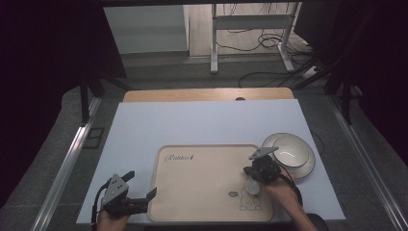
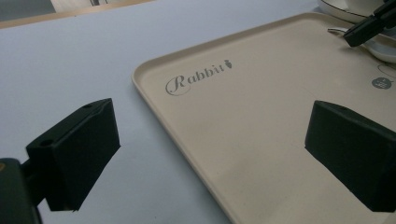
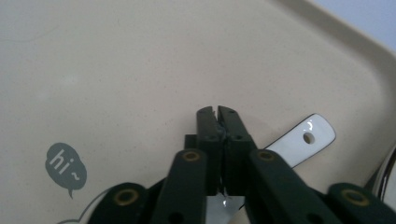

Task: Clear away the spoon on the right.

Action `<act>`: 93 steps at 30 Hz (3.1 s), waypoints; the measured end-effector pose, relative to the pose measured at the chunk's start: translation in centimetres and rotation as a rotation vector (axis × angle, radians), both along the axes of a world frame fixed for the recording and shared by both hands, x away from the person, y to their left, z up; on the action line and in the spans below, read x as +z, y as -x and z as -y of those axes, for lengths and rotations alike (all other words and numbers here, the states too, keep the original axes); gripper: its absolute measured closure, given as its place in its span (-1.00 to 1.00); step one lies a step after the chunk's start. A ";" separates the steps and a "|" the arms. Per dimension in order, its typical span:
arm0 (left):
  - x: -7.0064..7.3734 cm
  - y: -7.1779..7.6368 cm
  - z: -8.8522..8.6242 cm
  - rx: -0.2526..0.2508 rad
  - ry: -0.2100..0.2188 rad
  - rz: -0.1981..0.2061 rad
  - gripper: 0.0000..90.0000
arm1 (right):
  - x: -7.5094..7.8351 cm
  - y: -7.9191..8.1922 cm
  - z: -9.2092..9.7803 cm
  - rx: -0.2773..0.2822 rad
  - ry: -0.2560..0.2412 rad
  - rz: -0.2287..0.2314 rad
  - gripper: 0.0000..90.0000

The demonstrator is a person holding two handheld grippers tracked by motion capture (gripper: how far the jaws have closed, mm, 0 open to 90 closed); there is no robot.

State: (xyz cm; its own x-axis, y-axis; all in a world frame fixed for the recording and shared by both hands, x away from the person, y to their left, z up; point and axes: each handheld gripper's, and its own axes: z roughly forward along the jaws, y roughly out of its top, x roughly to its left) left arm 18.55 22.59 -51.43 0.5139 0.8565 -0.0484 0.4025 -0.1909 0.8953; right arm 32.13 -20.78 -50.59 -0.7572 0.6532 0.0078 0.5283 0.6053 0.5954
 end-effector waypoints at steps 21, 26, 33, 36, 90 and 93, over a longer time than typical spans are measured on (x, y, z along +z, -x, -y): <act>0.0 0.0 -0.1 0.006 0.008 0.001 -0.94 | 1.4 1.5 0.4 -0.001 -0.099 0.112 -0.29; 0.0 0.0 -0.1 0.007 0.008 0.001 -0.94 | 1.7 1.9 0.5 0.006 -0.122 0.133 -0.42; 0.0 0.0 -0.1 0.007 0.008 0.002 -0.93 | 1.9 2.7 1.0 0.004 -0.155 0.152 -0.58; 0.0 0.1 -0.1 0.007 0.008 0.002 -0.94 | 2.0 3.0 1.2 -0.001 -0.166 0.166 -0.66; 0.0 0.1 -0.1 0.013 0.000 0.004 -0.94 | 3.3 7.5 5.3 -0.079 -0.240 0.250 -0.99; 0.0 0.1 -0.1 0.014 0.000 0.005 -0.94 | 3.4 7.8 5.7 -0.086 -0.245 0.257 -0.99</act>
State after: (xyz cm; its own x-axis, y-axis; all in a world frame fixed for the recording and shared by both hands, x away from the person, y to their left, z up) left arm 18.48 22.70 -51.44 0.5022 0.8635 -0.0464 0.4010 -0.1850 0.8972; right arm 24.36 -26.50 -47.23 -0.6975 0.7165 -0.0116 0.3852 0.3886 0.8370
